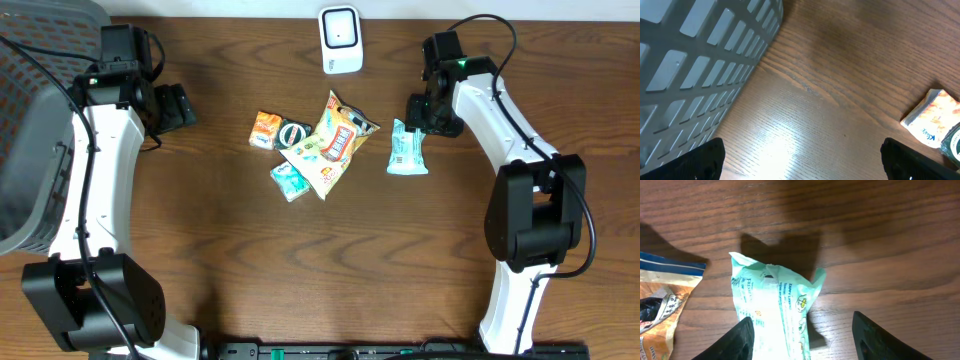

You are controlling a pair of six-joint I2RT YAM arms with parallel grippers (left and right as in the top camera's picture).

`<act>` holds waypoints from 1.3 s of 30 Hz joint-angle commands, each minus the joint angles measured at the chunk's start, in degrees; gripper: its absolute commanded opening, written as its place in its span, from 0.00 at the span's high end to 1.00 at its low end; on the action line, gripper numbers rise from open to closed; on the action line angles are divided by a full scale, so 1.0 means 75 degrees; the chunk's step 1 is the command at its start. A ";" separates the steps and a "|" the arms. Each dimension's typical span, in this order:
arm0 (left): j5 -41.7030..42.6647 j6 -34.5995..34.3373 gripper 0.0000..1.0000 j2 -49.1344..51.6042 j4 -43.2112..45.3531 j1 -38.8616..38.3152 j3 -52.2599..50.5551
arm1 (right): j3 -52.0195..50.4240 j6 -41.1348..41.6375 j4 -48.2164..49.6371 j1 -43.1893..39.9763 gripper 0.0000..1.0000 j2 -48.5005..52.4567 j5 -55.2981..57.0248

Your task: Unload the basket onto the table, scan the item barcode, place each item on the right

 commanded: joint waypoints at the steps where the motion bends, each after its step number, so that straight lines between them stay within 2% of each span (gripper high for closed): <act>1: 0.0017 0.0067 0.02 0.0076 -0.0017 0.0017 -0.0038 | 0.0055 0.0035 -0.0026 -0.0096 0.42 0.0023 -0.0245; 7: 0.0017 0.0067 0.03 0.0076 -0.0017 0.0017 -0.0038 | -0.0291 0.0032 0.0169 -0.0391 0.38 0.0023 -0.1113; 22: 0.0017 0.0067 0.02 0.0076 -0.0017 0.0017 -0.0038 | -0.2206 -0.0694 0.2197 -0.1384 0.43 0.0038 -0.4025; 28: 0.0017 0.0067 0.02 0.0076 -0.0017 0.0017 -0.0038 | -0.2652 -0.0711 0.2920 -0.1346 0.44 0.0038 -0.4380; 37: 0.0017 0.0067 0.02 0.0076 -0.0017 0.0017 -0.0038 | -0.2661 -0.0711 0.2932 -0.1032 0.65 0.0067 -0.4368; 39: 0.0017 0.0067 0.03 0.0076 -0.0017 0.0017 -0.0038 | -0.2661 -0.0711 0.2961 -0.0959 0.75 0.0070 -0.4368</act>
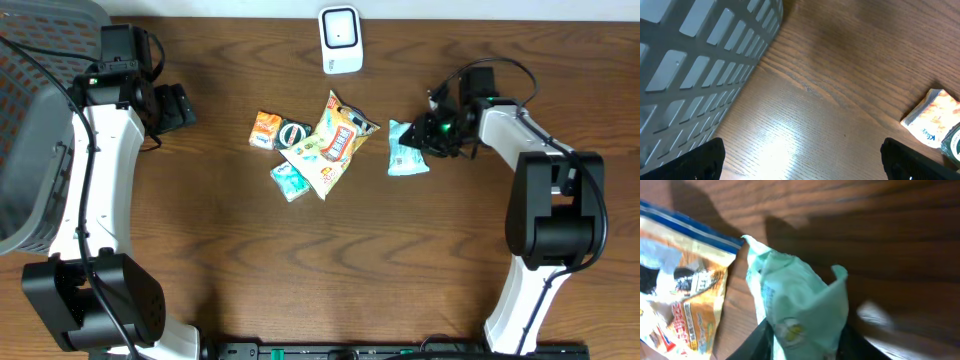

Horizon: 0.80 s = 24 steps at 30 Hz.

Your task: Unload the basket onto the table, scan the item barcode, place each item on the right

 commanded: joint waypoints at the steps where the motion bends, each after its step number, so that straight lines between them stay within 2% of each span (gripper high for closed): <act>1: 0.0017 0.0067 0.02 0.0076 -0.0017 0.0017 -0.0038 | -0.0134 -0.0055 -0.0003 0.0181 0.80 0.0146 0.0047; 3: 0.0017 0.0067 0.02 0.0076 -0.0017 0.0017 -0.0038 | -0.0134 -0.0015 -0.0003 0.0195 0.92 0.0146 0.0044; 5: 0.0017 0.0067 0.03 0.0076 -0.0017 0.0017 -0.0038 | -0.0134 0.0291 0.0009 0.0192 0.99 0.0146 0.0044; 9: 0.0017 0.0067 0.02 0.0076 -0.0017 0.0017 -0.0038 | -0.0128 0.0828 0.0006 0.0140 0.99 0.0096 -0.0224; 17: 0.0017 0.0067 0.02 0.0076 -0.0017 0.0017 -0.0038 | 0.0184 0.0650 0.0259 -0.0117 0.99 -0.0545 -0.2468; 24: 0.0017 0.0067 0.02 0.0076 -0.0017 0.0017 -0.0038 | 0.0303 0.0554 0.1705 0.0035 0.99 -0.1612 -0.4252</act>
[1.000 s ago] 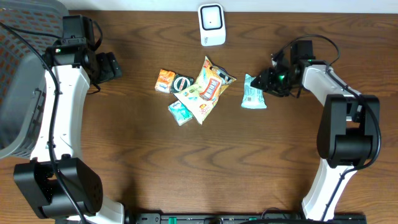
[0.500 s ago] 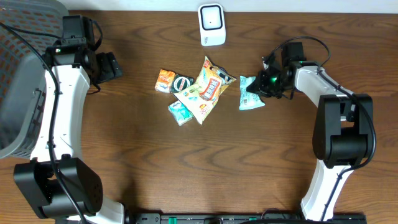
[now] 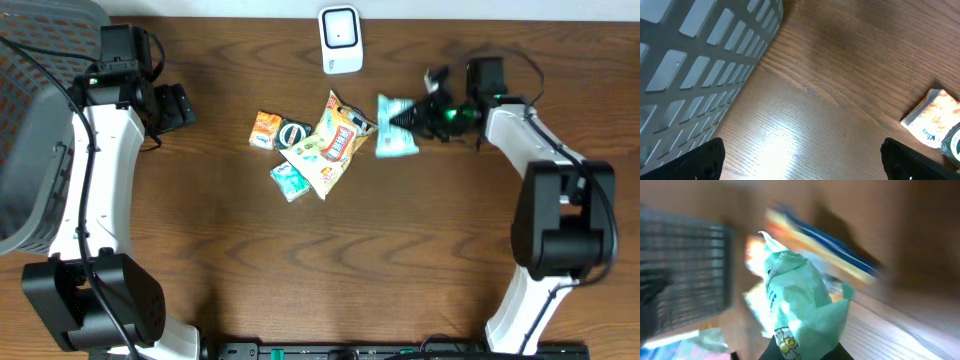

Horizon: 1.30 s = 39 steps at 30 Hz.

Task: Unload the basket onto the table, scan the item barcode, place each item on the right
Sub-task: 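Lift the mint-green packet and hold its barcode before the scanner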

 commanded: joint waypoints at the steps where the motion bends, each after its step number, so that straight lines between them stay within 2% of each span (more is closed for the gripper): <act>1: 0.0017 0.0067 0.02 0.0076 -0.0017 0.0017 -0.0038 | 0.0294 -0.0006 0.0627 0.0143 0.99 -0.0944 -0.1693; 10: 0.0017 0.0067 0.03 0.0076 -0.0017 0.0017 -0.0038 | 0.0294 0.1999 0.1973 0.0790 0.99 -0.1874 -0.1903; 14: 0.0017 0.0067 0.02 0.0076 -0.0017 0.0017 -0.0038 | 0.0294 0.2806 0.2465 0.1253 0.99 -0.2375 -0.0985; 19: 0.0017 0.0067 0.03 0.0076 -0.0017 0.0017 -0.0038 | 0.0294 0.3101 0.2445 0.1530 0.99 -0.2745 0.0149; 23: 0.0017 0.0067 0.02 0.0076 -0.0017 0.0017 -0.0038 | 0.0289 0.3523 0.2334 0.1626 0.99 -0.2742 0.0207; 39: 0.0017 0.0067 0.02 0.0076 -0.0017 0.0017 -0.0038 | 0.0289 0.3515 0.1676 0.1647 0.99 -0.2739 0.0219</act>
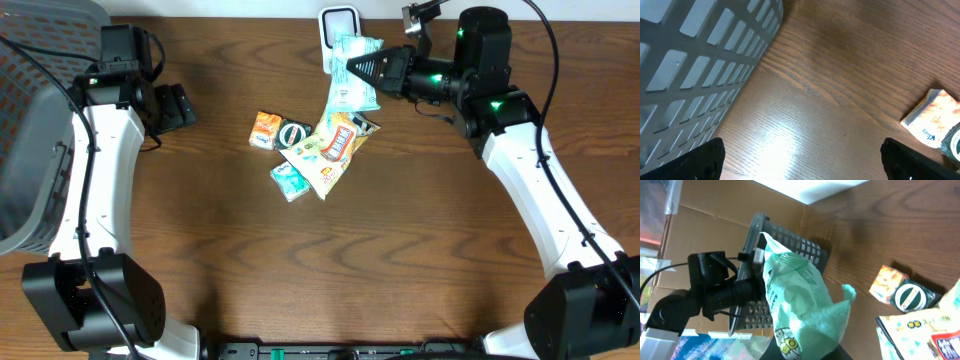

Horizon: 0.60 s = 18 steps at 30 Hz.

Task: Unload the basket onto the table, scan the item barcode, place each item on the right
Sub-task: 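Lift the mint-green packet and hold its barcode before the scanner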

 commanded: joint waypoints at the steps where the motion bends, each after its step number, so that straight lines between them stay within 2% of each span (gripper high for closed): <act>1: 0.0017 0.0067 0.03 0.0076 -0.0017 0.0017 -0.0038 | 0.0079 0.0050 -0.0099 0.0047 0.99 -0.0050 0.0006; 18: 0.0017 0.0067 0.03 0.0076 -0.0017 0.0017 -0.0038 | 0.0079 -0.0181 -0.0117 0.0020 0.99 -0.0050 0.0012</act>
